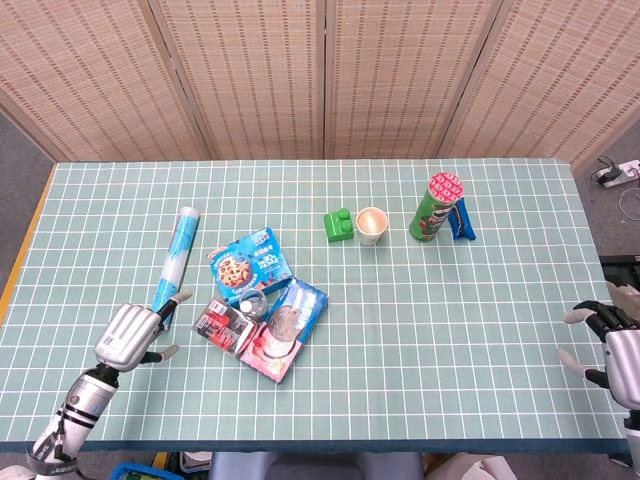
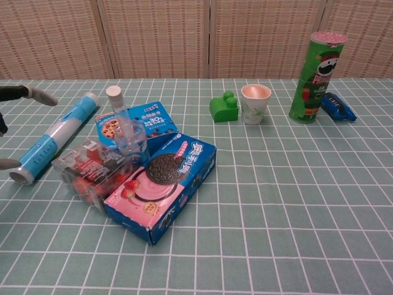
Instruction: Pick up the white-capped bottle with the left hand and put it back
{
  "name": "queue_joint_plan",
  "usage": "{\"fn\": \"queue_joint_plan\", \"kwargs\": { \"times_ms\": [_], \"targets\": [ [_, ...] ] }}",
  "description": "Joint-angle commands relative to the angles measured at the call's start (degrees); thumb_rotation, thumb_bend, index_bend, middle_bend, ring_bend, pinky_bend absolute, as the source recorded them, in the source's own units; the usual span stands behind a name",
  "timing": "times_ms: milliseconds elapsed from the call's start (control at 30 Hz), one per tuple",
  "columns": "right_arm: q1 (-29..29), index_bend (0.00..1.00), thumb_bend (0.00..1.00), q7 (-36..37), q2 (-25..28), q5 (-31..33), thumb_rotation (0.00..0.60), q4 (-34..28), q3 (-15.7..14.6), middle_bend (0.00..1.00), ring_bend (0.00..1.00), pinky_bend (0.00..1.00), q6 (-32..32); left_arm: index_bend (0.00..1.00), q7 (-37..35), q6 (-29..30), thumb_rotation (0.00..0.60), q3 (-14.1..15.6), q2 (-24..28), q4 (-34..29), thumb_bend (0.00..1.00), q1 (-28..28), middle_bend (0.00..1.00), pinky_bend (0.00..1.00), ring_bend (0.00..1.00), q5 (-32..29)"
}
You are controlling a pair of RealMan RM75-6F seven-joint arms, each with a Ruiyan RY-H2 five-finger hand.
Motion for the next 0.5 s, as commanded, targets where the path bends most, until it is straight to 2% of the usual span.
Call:
{"fn": "queue_joint_plan", "kwargs": {
  "times_ms": [33, 500],
  "targets": [
    [-0.16, 0.44, 0.1, 0.48, 0.23, -0.19, 0.6, 0.03, -0.1, 0.37, 0.35, 0.58, 0.16, 0.18, 2.46, -1.59, 0.6, -0.03, -0.65, -1.74, 0.19, -1.29, 1.0, 1.0, 0.84, -0.75],
    [-0.54, 0.44, 0.1, 2.6, 1.21, -0.88, 0.6, 0.22, -0.35, 0.37, 0.34, 0.58, 0.52, 0.18, 10.58, -4.54, 0.6, -0.27, -2.79, -6.89, 0.19, -4.43, 1.0, 1.0, 0.84, -4.16]
  ]
}}
